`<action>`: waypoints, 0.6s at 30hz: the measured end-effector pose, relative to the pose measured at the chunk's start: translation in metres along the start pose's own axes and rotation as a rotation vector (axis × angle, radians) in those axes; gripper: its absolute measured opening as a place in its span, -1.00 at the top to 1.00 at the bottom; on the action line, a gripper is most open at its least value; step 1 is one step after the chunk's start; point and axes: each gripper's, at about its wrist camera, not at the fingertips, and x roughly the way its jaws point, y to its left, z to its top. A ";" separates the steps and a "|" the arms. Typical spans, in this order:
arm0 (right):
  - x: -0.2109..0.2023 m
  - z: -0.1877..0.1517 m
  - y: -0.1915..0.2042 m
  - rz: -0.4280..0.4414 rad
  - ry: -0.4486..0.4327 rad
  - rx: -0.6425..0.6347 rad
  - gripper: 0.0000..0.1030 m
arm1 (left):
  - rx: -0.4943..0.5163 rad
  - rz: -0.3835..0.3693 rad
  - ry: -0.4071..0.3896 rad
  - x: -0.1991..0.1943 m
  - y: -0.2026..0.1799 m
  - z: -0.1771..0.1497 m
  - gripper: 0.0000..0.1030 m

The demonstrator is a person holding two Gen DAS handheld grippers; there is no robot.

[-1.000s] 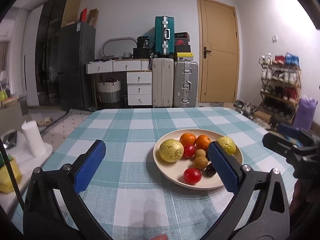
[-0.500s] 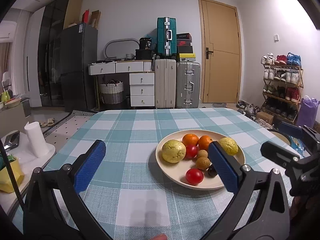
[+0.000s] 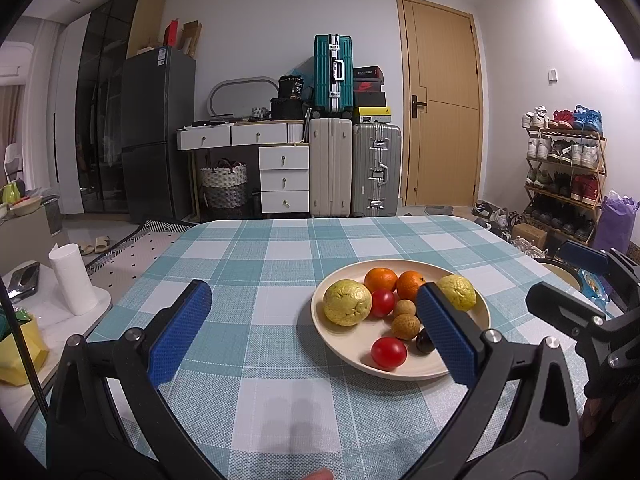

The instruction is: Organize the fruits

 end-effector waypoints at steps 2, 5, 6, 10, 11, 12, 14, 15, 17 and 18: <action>0.000 0.000 0.000 0.000 0.000 0.000 -1.00 | 0.000 0.000 0.000 0.002 -0.002 0.000 -0.98; 0.000 0.000 0.000 0.000 0.000 0.000 -1.00 | 0.002 -0.005 -0.001 0.001 -0.001 0.000 -0.98; 0.000 0.000 0.000 0.000 0.000 0.001 -1.00 | 0.002 -0.006 -0.001 0.000 -0.001 0.000 -0.98; 0.000 0.000 0.000 0.000 0.000 0.000 -1.00 | 0.001 -0.005 -0.001 0.000 -0.001 0.000 -0.98; 0.000 0.000 0.000 0.000 0.000 0.000 -1.00 | 0.001 -0.005 -0.001 0.001 -0.002 0.000 -0.98; 0.000 0.000 0.000 0.000 0.000 0.001 -1.00 | 0.001 -0.005 -0.001 0.000 -0.001 0.000 -0.98; 0.000 0.000 0.000 0.000 0.000 0.000 -1.00 | 0.001 -0.005 -0.001 0.002 -0.003 -0.001 -0.98; 0.001 0.000 0.000 0.000 0.000 0.000 -1.00 | 0.001 -0.007 -0.002 0.002 -0.003 -0.001 -0.98; 0.000 0.000 0.000 0.000 0.000 0.000 -1.00 | 0.005 -0.016 -0.002 0.000 -0.003 0.000 -0.98; 0.000 0.000 0.000 0.000 0.000 0.000 -1.00 | 0.005 -0.016 -0.002 -0.001 -0.003 0.000 -0.98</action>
